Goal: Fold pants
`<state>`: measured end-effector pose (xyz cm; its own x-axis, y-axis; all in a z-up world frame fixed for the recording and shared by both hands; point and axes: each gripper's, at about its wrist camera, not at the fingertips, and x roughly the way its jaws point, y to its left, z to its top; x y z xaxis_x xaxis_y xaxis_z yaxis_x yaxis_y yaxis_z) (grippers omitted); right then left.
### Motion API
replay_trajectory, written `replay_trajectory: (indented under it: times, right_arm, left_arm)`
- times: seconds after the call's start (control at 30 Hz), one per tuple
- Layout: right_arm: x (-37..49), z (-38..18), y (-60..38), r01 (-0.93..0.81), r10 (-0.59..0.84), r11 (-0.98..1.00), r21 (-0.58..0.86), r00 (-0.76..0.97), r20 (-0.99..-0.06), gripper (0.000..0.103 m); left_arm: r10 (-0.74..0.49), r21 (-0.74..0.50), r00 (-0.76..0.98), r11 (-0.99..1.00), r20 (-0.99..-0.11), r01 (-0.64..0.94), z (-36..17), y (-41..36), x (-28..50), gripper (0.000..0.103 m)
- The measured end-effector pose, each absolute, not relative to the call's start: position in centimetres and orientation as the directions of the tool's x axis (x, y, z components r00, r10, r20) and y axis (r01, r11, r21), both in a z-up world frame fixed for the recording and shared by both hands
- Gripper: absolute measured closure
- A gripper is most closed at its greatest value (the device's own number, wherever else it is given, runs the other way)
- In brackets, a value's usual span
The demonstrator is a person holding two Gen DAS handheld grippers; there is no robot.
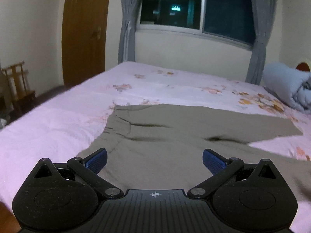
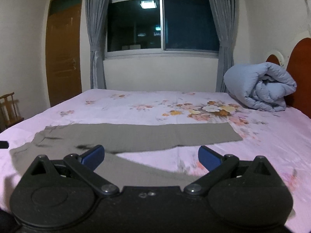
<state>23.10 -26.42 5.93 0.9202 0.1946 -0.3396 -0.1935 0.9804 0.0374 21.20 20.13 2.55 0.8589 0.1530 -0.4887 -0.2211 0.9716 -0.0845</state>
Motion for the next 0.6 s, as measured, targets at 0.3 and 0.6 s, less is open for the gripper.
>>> replay_trajectory:
  times: [0.3, 0.6]
  right_arm:
    - [34.4, 4.1, -21.9, -0.209, 0.205, 0.977, 0.034, 0.891, -0.404, 0.006]
    - [47.2, 1.9, -18.6, -0.21, 0.193, 0.978, 0.017, 0.865, -0.463, 0.006]
  left_arm:
    - [0.177, -0.108, 0.823, 0.955, -0.539, -0.276, 0.5, 30.2, 35.9, 0.0]
    - [0.126, -0.112, 0.728, 0.957, -0.674, -0.269, -6.2, 37.4, 49.5, 0.0]
